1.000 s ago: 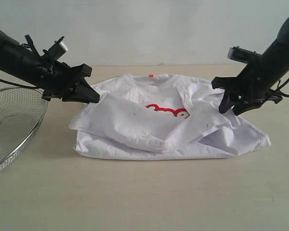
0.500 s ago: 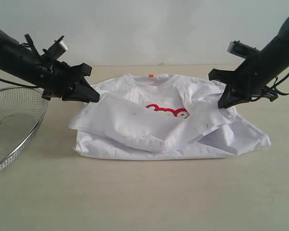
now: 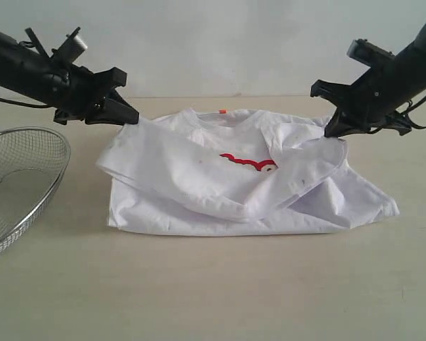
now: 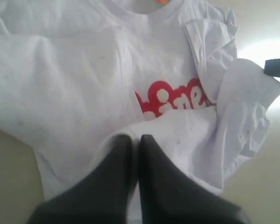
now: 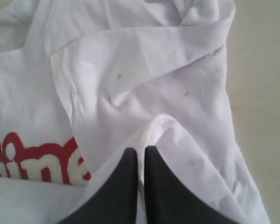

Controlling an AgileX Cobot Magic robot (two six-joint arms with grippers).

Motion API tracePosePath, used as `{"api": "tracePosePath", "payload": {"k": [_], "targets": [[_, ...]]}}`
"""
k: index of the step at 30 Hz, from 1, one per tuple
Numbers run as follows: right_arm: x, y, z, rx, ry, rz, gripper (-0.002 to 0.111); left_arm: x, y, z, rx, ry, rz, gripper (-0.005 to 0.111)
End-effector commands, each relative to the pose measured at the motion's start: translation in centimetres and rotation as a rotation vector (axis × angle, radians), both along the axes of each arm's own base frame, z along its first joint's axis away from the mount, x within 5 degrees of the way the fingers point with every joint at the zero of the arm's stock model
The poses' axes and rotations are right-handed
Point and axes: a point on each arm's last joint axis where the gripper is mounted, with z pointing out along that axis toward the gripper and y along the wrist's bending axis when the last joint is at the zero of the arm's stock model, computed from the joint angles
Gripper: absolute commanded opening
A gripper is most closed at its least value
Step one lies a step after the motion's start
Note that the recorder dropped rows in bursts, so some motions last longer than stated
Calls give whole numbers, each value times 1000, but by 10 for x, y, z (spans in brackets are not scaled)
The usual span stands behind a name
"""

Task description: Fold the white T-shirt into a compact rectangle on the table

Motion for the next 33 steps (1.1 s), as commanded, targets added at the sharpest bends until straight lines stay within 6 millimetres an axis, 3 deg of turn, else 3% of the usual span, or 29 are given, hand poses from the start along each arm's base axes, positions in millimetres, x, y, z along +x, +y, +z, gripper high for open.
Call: {"api": "tracePosePath", "payload": {"k": [1, 6, 12, 14, 17, 19, 26, 33], "targets": [[0, -19, 10, -8, -35, -68, 0, 3, 2, 4, -2, -21, 33, 5], [-5, -33, 19, -9, -39, -73, 0, 3, 2, 4, -3, -20, 32, 5], [-12, -29, 14, -33, 6, 82, 5, 3, 2, 4, -3, -19, 31, 5], [-13, -28, 11, -25, 24, 105, 19, 3, 2, 4, -3, -19, 31, 5], [-14, -26, 10, -30, 24, 154, 53, 3, 1, 4, -8, -14, 29, 5], [-15, -25, 10, -29, 20, 173, 63, 3, 1, 4, -8, -14, 29, 5], [-12, -24, -8, 16, 63, 164, 39, 3, 1, 4, -12, -6, 36, 5], [-12, -20, -21, 51, 94, 204, 48, 3, 1, 4, -13, -4, 39, 5]]}}
